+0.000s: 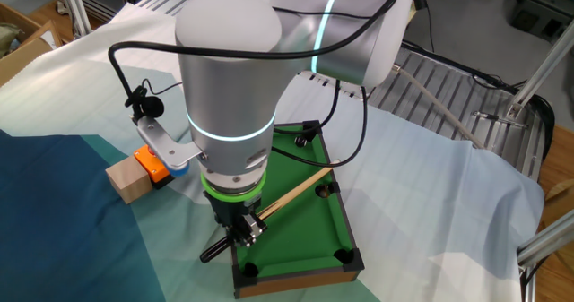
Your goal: Hit the pool ball
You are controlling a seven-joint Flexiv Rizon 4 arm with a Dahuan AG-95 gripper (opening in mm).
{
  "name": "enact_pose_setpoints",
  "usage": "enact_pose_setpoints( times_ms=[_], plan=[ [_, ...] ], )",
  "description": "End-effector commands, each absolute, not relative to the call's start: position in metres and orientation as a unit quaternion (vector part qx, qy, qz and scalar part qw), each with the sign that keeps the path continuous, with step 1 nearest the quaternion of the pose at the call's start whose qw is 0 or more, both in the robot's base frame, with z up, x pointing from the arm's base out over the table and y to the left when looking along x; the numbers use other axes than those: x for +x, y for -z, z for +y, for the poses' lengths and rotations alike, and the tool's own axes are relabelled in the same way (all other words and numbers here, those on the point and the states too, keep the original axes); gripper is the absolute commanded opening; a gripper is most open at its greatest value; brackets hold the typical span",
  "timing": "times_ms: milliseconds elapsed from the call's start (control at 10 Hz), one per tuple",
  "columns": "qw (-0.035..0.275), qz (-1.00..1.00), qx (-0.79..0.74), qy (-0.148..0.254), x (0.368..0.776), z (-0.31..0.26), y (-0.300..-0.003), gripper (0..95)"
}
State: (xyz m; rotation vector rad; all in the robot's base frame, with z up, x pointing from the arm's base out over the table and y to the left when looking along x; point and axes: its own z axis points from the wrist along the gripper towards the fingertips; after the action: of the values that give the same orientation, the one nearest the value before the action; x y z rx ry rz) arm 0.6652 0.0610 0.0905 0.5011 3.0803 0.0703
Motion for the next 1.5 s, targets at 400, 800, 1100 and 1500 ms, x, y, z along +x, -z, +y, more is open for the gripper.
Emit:
enact_pose_setpoints(
  times_ms=[400,800,1100,1500],
  plan=[
    [0.011,0.987,0.157,-0.029,0.6658,0.0562,-0.0855,38.0],
    [0.012,0.988,0.153,-0.03,0.6662,0.0564,-0.0828,19.0],
    [0.012,0.988,0.15,-0.03,0.6663,0.0564,-0.0823,19.0],
    [0.015,0.988,0.152,-0.031,0.6664,0.0564,-0.0819,19.0]
  ],
)
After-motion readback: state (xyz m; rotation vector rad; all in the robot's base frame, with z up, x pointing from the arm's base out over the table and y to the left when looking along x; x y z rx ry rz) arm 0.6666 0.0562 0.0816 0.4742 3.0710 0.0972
